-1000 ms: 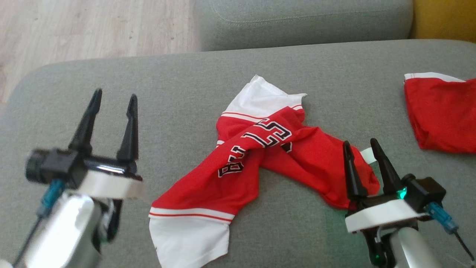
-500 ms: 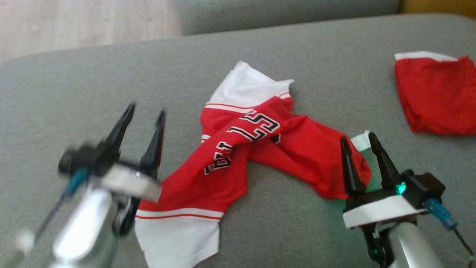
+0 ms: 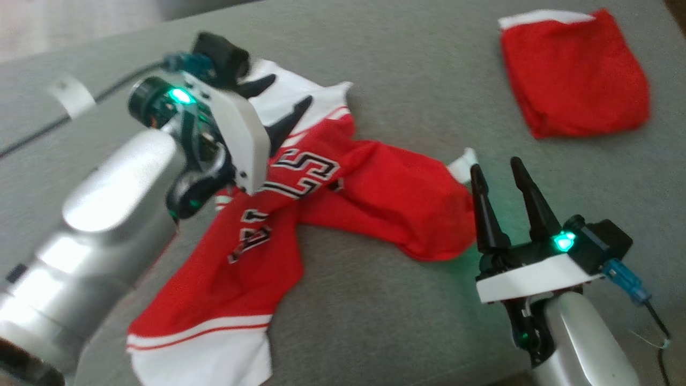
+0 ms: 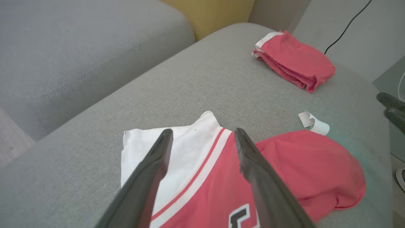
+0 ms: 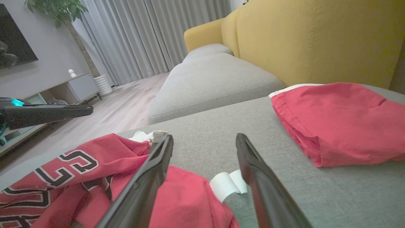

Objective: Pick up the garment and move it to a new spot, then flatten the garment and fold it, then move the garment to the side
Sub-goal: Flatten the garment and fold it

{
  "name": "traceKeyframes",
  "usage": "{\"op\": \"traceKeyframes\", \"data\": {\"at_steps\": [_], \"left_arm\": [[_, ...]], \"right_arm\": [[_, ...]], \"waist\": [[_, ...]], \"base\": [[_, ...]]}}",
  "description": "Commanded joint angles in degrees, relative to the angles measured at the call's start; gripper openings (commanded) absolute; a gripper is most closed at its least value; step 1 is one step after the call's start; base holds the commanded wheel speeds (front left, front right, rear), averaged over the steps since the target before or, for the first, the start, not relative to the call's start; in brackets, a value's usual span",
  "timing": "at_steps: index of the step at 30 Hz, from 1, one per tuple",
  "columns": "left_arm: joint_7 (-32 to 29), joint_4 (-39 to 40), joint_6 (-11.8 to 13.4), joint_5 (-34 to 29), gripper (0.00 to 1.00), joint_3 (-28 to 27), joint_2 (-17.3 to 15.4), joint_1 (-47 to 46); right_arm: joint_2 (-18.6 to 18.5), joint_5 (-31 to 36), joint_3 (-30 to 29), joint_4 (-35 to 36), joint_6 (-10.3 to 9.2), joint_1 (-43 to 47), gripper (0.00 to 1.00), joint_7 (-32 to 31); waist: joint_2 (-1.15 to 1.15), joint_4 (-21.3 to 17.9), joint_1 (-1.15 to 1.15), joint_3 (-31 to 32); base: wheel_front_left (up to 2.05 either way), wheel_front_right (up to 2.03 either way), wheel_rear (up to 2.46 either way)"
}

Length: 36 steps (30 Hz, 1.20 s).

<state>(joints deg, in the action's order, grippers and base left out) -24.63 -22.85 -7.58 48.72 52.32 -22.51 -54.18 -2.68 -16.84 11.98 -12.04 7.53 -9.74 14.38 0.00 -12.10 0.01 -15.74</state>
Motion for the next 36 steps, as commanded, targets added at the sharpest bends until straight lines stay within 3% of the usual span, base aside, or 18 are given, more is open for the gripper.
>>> {"op": "traceKeyframes", "data": {"at_steps": [1, 8, 14, 26, 27, 28, 31, 36], "left_arm": [[-1.3, 0.1, 0.1, 1.7, 1.00, -1.4, -1.7, -4.0], [-6.6, -7.2, 0.1, 4.4, 1.00, 1.2, -0.6, -7.2], [-6.5, -12.4, 0.1, 3.3, 1.00, 2.8, 0.3, -9.4], [-9.0, -20.0, 0.1, -0.1, 1.00, 7.8, 0.0, -10.7], [-9.4, -20.1, 0.1, 0.1, 0.45, 8.2, -0.1, -10.6], [-9.5, -20.0, 0.1, 0.3, 0.00, 8.5, -0.2, -10.7], [-8.1, -20.4, 0.1, 0.4, 0.00, 8.4, -0.7, -11.1], [0.0, -22.2, 1.6, -1.7, 0.00, 7.0, -1.3, -13.1]], "right_arm": [[-0.2, -0.7, 1.9, 2.1, -0.04, -1.8, 1.00, 0.6], [-0.2, -2.7, 4.4, 2.9, -0.04, -2.1, 1.00, 0.6], [-0.2, -4.3, 6.0, 3.7, -0.04, -2.2, 1.00, 0.6], [-0.2, -5.2, 7.3, 4.5, -0.04, -2.0, 1.00, 0.6], [-0.2, -5.2, 7.2, 4.5, -0.04, -2.1, 1.00, 0.6], [-0.2, -5.2, 7.2, 4.6, -0.04, -2.1, 1.00, 0.6], [-0.2, -5.2, 6.9, 4.7, -0.04, -2.2, 1.00, 0.6], [-0.2, -5.1, 6.6, 4.5, -0.04, -2.3, 1.00, 0.6]], "waist": [[0.00, -3.7, -0.01, -2.2], [0.00, -8.6, -0.01, -4.1], [0.00, -12.0, -0.01, -5.5], [0.00, -13.9, -0.01, -6.5], [0.00, -13.9, -0.01, -6.5], [0.00, -13.9, -0.01, -6.6], [0.00, -13.7, -0.01, -6.7], [0.00, -13.0, -0.01, -6.8]], "base": [[0.00, 0.00, 0.00], [0.00, 0.00, 0.00], [0.00, 0.00, 0.00], [0.00, 0.00, 0.00], [0.00, 0.00, 0.00], [0.00, 0.00, 0.00], [0.00, 0.00, 0.00], [0.00, 0.00, 0.00]]}}
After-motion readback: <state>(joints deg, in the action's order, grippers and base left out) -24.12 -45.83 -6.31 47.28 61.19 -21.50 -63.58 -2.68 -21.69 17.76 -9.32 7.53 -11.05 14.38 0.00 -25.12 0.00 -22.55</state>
